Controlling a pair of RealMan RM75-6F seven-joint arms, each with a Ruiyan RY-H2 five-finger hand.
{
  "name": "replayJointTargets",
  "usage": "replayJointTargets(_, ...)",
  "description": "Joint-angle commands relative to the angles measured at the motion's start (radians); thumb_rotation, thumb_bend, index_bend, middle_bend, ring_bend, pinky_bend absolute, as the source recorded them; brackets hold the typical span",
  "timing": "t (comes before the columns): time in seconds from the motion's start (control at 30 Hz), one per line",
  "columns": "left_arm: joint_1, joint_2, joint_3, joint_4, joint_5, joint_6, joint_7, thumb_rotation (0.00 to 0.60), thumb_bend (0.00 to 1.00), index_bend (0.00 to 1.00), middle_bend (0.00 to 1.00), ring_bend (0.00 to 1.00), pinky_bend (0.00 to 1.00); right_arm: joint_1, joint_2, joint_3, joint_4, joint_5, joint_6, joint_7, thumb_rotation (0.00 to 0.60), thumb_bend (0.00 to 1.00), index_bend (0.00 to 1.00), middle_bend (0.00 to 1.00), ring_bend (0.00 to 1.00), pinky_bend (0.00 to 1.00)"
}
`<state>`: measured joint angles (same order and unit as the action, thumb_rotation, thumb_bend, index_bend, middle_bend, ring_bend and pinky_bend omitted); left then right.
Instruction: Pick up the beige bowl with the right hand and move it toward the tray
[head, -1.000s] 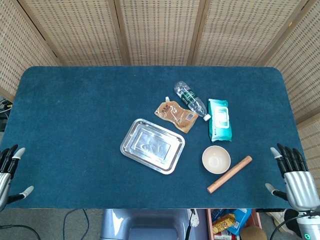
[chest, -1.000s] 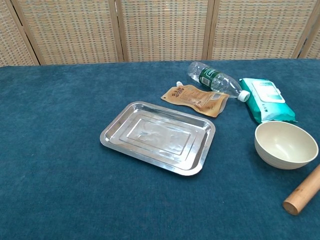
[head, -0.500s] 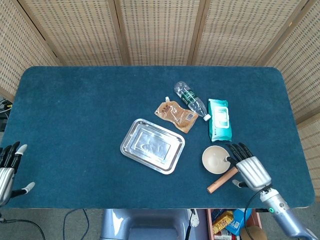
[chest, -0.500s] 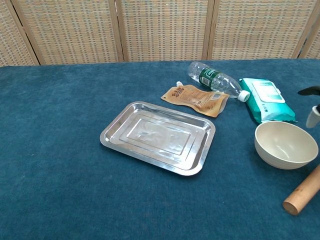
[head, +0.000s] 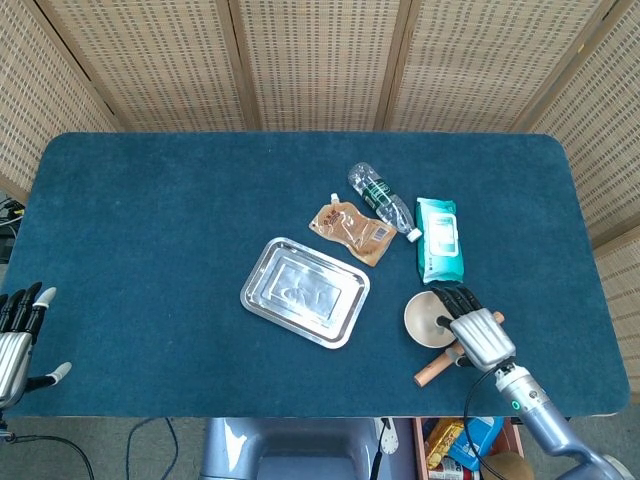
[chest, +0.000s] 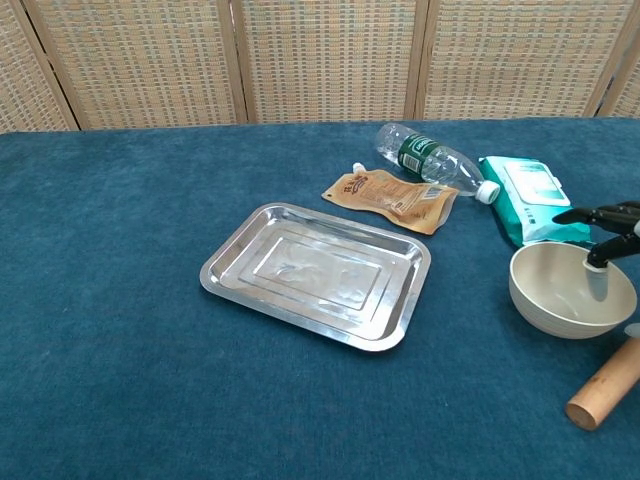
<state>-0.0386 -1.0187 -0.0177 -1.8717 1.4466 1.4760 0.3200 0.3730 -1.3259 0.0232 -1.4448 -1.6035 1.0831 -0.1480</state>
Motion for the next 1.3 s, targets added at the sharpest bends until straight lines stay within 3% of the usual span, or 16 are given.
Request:
replayJointTargets(0.03,0.0,0.001,0.001,-0.001,0.0,0.0,-0.002,0.6,0.0,0.0,0.0,0.0,0.0,0.008,-0.013,-0.004,0.011,0.016,-0.016,-0.013,0.6,0.31,0.48,0.0,0.0,0.0)
replayJointTargets(0.33,-0.003,0.005,0.002,-0.001,-0.003,-0.001,-0.009,0.6,0.0,0.0,0.0,0.0,0.0,0.022,-0.044,-0.01,0.034,0.032,-0.019,-0.016,0.6,0.43,0.62,0.0,0.0,0.0)
replayJointTargets(0.5,-0.004,0.006,0.002,0.0,-0.004,-0.003,-0.009,0.6,0.0,0.0,0.0,0.0,0.0,0.027,-0.048,-0.012,0.033,0.031,-0.01,-0.013,0.6,0.43,0.66,0.0,0.0,0.0)
replayJointTargets(0.7,-0.007,0.008,0.0,0.0,-0.012,-0.007,-0.014,0.6,0.0,0.0,0.0,0.0,0.0,0.036,0.008,0.004,-0.061,-0.013,0.057,-0.021,0.6,0.43,0.68,0.0,0.0,0.0)
replayJointTargets(0.83,-0.012,0.009,-0.001,0.001,-0.022,-0.016,-0.016,0.6,0.0,0.0,0.0,0.0,0.0,0.083,0.068,0.049,-0.191,0.005,0.021,-0.132,0.6,0.43,0.68,0.0,0.0,0.0)
replayJointTargets(1.0,-0.018,0.005,-0.001,0.0,-0.026,-0.025,-0.013,0.6,0.0,0.0,0.0,0.0,0.0,0.161,0.073,0.111,-0.281,0.106,-0.088,-0.287,0.6,0.44,0.68,0.0,0.0,0.0)
replayJointTargets(1.1,-0.025,0.0,-0.007,0.005,-0.045,-0.037,-0.007,0.6,0.0,0.0,0.0,0.0,0.0,0.26,0.004,0.169,-0.309,0.218,-0.192,-0.441,0.6,0.44,0.68,0.0,0.0,0.0)
replayJointTargets(1.3,-0.042,-0.005,-0.021,0.019,-0.097,-0.068,-0.004,0.6,0.0,0.0,0.0,0.0,0.0,0.406,-0.149,0.21,-0.242,0.418,-0.272,-0.654,0.6,0.44,0.68,0.0,0.0,0.0)
